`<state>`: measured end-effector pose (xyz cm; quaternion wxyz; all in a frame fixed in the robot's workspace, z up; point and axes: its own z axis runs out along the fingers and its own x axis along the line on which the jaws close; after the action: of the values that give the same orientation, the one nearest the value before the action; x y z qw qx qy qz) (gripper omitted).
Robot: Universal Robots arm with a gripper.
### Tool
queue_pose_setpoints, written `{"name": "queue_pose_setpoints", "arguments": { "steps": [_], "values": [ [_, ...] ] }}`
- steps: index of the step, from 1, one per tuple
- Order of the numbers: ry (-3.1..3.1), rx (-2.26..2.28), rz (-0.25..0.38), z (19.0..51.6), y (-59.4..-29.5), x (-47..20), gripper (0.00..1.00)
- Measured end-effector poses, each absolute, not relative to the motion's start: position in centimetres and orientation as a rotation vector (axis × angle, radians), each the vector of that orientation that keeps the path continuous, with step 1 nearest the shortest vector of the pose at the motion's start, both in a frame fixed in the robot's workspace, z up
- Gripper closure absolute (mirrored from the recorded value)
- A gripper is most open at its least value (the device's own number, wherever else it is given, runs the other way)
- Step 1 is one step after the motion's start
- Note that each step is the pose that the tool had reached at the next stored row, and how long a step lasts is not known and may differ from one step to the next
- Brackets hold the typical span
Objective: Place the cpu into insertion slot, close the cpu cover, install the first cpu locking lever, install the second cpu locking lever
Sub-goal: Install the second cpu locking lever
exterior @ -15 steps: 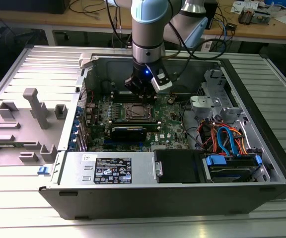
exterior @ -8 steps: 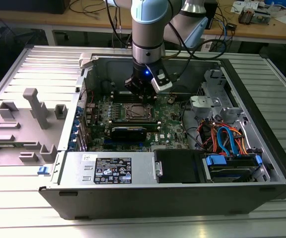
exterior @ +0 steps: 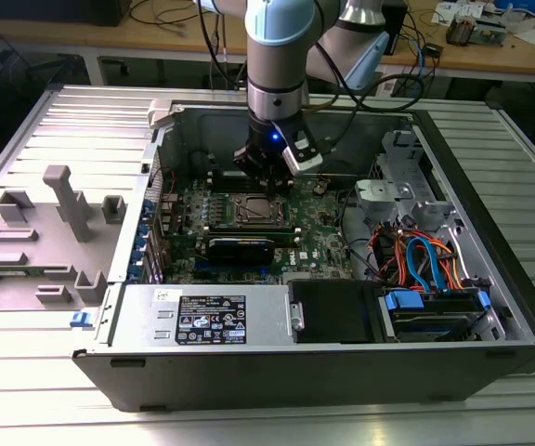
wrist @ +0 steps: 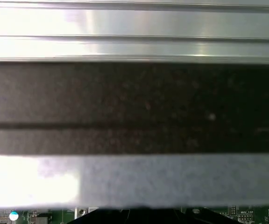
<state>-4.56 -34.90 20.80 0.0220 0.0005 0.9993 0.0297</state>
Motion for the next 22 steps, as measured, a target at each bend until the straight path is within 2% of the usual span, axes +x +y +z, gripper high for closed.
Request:
{"name": "queue_pose_setpoints", "arguments": {
  "steps": [22],
  "values": [
    [3.096,0.002,0.092,21.31,-35.17,-4.57,0.89]
  ]
}}
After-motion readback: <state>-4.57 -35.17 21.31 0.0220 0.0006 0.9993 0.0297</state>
